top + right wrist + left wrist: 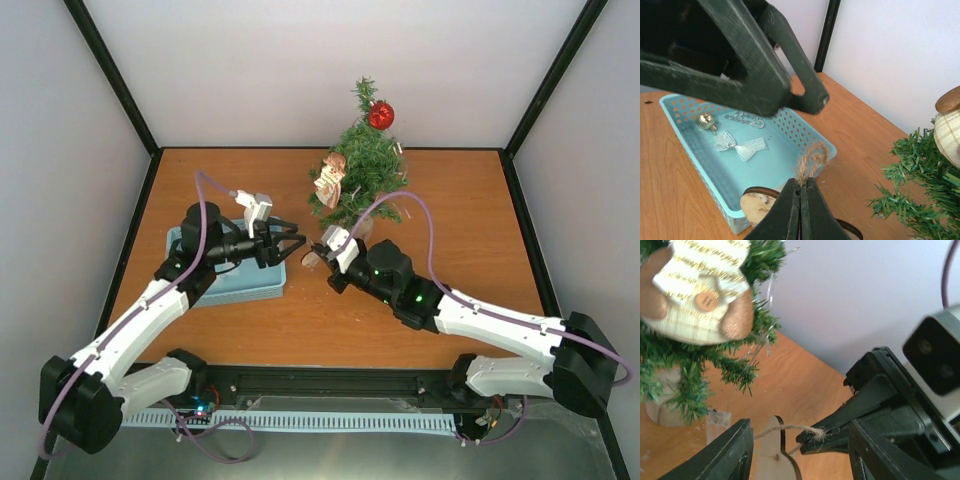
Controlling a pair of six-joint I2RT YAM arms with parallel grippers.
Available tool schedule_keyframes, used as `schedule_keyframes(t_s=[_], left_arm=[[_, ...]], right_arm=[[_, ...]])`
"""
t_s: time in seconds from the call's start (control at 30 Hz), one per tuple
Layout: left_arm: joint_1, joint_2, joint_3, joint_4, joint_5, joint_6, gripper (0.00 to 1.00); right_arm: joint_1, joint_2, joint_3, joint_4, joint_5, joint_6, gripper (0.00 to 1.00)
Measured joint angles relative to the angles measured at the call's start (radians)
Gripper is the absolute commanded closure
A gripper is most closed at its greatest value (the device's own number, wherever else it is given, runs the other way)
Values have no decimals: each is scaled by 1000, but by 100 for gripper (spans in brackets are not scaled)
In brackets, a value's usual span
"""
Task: Decorate the small christmas tree
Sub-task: Hang the decoration item on the Christmas tree.
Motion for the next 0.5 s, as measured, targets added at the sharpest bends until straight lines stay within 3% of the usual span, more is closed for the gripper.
schedule_keyframes(t_s=[0.3, 0.5], left_arm=[[0, -120, -82, 9, 38, 310, 50], [0, -31, -84, 8, 79, 403, 54]], right_arm=[[-2, -92, -30, -55, -48, -5, 97], [-2, -100, -37, -80, -76, -8, 97]])
